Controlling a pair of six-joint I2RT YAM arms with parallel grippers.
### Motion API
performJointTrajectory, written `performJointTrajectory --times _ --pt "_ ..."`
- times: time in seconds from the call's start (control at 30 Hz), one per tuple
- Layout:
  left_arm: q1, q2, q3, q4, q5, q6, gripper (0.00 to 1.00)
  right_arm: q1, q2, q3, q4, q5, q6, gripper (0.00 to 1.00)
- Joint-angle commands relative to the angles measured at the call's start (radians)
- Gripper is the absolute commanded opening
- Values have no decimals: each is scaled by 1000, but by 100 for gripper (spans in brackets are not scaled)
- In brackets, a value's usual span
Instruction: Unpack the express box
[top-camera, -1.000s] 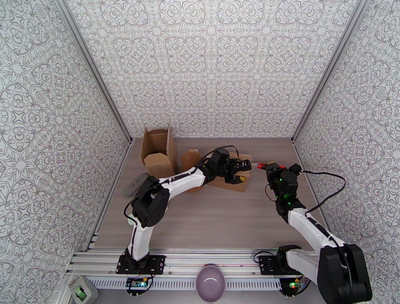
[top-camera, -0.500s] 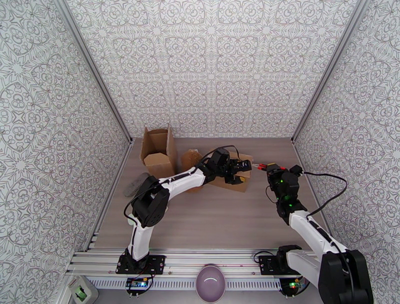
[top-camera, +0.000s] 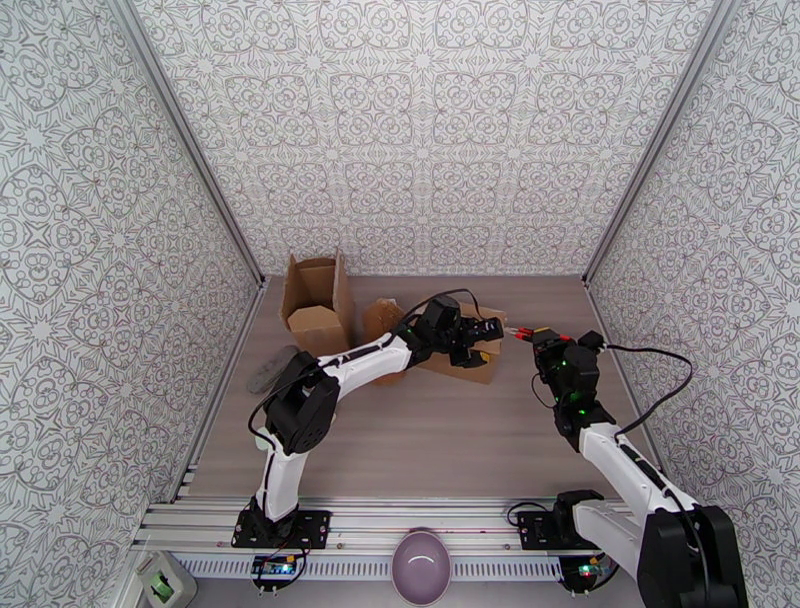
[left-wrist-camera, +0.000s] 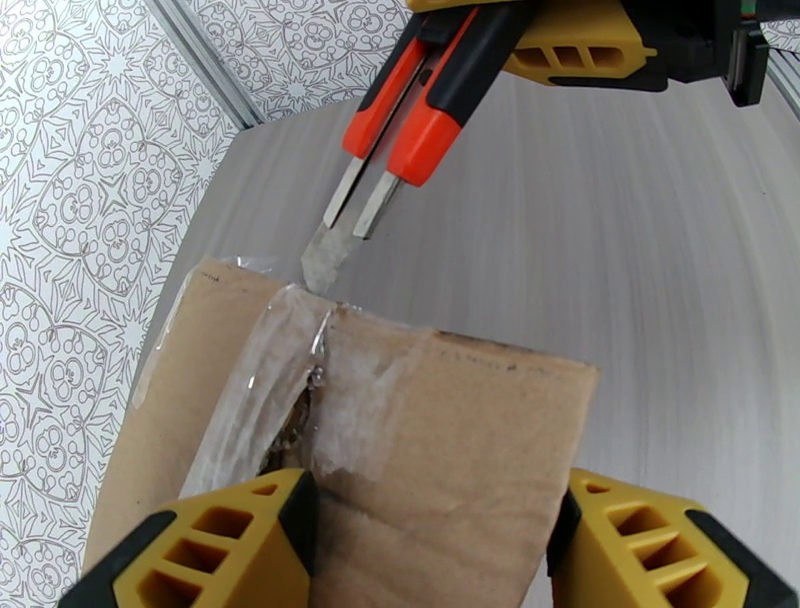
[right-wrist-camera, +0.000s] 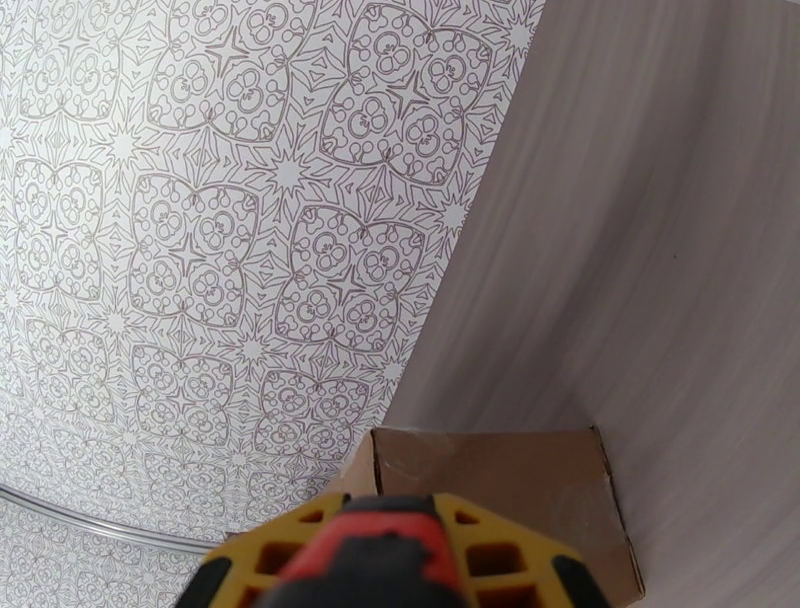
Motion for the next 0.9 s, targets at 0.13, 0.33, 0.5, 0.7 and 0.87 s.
performJointTrajectory --times 0.13,0.33,0.5,0.7,0.87 --pt "102 52 72 170 -371 -67 62 71 -48 -41 -231 -337 -38 0" --pt "105 50 74 164 -361 -64 63 70 -91 -80 -249 -315 -44 0" --pt "108 47 72 157 -353 -64 63 68 -109 -87 -244 -301 -43 0" --pt "108 41 63 155 -340 -55 63 54 -84 -65 -213 -306 -42 0" --pt "99 19 35 174 -265 -5 67 54 -5 8 -170 -330 -35 0"
